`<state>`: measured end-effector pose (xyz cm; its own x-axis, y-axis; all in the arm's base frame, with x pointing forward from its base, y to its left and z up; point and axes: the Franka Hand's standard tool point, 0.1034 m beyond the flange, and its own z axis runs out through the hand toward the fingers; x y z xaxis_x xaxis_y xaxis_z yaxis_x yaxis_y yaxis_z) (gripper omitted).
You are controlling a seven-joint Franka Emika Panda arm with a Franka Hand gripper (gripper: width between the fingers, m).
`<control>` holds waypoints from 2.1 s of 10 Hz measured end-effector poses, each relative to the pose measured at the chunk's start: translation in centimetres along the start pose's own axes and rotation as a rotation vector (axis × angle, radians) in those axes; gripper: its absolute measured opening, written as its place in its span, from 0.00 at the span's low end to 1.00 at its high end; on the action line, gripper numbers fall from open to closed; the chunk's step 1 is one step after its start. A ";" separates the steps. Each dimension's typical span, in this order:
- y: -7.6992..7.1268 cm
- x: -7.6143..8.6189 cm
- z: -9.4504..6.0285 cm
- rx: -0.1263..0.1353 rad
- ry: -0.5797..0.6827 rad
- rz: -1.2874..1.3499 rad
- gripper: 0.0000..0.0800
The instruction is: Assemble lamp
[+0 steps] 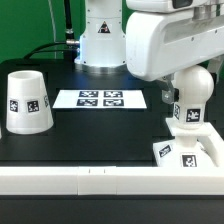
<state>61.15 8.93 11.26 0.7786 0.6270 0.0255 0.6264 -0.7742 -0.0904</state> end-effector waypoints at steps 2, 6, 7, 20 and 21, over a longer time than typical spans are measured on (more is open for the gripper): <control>-0.1 0.0 0.1 0.002 -0.001 -0.155 0.87; 0.0 0.1 0.4 -0.037 0.001 -0.522 0.87; 0.1 0.1 0.5 -0.051 -0.002 -0.626 0.87; 0.9 -0.1 0.7 -0.088 -0.063 -1.132 0.71; 0.9 -0.1 0.7 -0.088 -0.063 -1.132 0.71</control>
Offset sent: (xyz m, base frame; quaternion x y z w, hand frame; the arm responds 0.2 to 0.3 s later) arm -0.0077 0.0082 0.0014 -0.0224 0.0100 -0.2378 0.9710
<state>61.61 8.25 10.51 -0.2382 0.9712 -0.0024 0.9709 0.2382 0.0234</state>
